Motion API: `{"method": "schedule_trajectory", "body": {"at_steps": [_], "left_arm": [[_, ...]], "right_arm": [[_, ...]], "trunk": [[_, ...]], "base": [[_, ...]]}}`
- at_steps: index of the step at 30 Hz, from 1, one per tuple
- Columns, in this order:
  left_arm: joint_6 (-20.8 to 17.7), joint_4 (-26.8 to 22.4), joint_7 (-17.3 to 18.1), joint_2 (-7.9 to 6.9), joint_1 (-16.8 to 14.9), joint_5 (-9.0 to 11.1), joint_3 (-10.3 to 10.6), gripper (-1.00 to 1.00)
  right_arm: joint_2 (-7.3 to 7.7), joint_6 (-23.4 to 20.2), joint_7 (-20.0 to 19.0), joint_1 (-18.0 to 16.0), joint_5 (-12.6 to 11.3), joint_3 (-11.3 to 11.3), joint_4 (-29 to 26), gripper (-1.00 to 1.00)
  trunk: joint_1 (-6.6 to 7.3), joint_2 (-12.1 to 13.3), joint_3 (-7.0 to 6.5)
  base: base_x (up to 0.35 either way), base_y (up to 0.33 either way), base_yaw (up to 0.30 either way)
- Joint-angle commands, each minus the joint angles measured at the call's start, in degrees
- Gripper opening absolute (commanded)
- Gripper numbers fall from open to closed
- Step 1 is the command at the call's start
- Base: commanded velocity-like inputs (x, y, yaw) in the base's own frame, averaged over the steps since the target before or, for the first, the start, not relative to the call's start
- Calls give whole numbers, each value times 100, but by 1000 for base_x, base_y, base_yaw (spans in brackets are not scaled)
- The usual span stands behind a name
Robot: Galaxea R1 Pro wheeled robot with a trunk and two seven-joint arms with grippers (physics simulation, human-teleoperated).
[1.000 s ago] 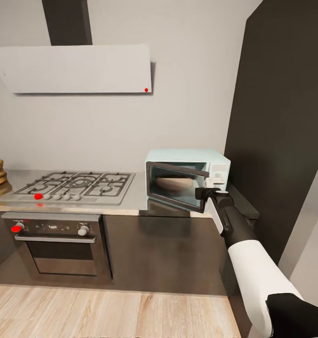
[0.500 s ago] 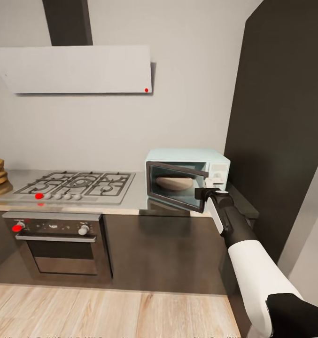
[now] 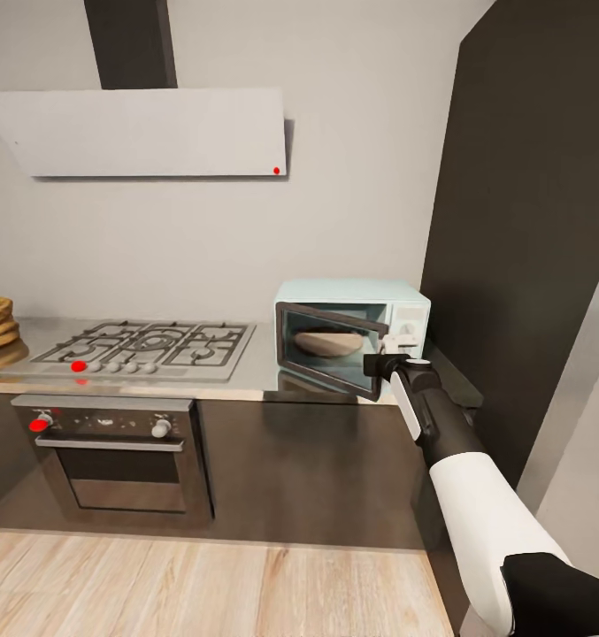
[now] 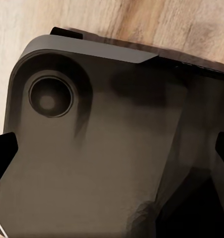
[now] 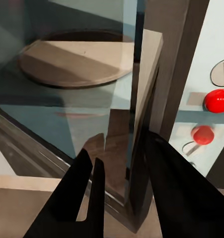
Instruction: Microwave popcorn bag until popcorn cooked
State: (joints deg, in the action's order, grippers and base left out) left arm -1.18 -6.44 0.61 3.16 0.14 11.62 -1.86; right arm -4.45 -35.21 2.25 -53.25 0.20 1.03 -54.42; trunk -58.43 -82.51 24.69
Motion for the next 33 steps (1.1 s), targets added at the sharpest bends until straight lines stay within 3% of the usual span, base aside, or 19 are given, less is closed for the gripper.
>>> {"method": "schedule_trajectory", "body": {"at_steps": [1, 2, 3, 4, 8, 12, 25, 26, 33], "left_arm": [[-14, -15, 5, 1, 4, 33, -18, 100], [-14, -15, 5, 1, 4, 33, -19, 100], [4, -6, 15, -8, 4, 42, -28, 100], [4, -6, 12, -8, 4, 39, -31, 100], [4, -6, 10, -8, -4, 34, -33, 100], [4, -6, 10, -8, -5, 33, -26, 100], [12, -6, 10, -8, -5, 33, -27, 100], [12, -6, 10, -7, -5, 33, -29, 100], [12, -6, 10, -8, -5, 24, -30, 100]], "right_arm": [[6, -41, 523, -1, 173, 2, 18, -100], [6, -44, 523, -1, 173, 2, 19, -100], [12, -21, -10, -1, 34, 2, -24, -100], [-21, -11, -121, -1, 78, 2, -6, -100], [-10, -5, -288, -1, 600, 8, -26, -100], [13, -4, -464, -1, 746, 8, -27, -100], [14, -57, -1018, -1, 1582, 7, -51, -100], [14, -4, 153, -1, 50, 7, -51, -100], [22, -4, 153, -1, 50, 6, -60, -100]], "trunk": [[0, -3, 8], [0, -3, 8], [0, -2, 6], [0, -2, 6], [0, -2, 6], [0, -2, 6], [0, -2, 6], [0, -2, 6], [0, -2, 6]], "base": [[0, 0, 0], [0, 0, 0], [0, 0, 0], [0, 0, 0], [0, 0, 0], [0, 0, 0], [0, 0, 0], [0, 0, 0], [0, 47, 0]]}}
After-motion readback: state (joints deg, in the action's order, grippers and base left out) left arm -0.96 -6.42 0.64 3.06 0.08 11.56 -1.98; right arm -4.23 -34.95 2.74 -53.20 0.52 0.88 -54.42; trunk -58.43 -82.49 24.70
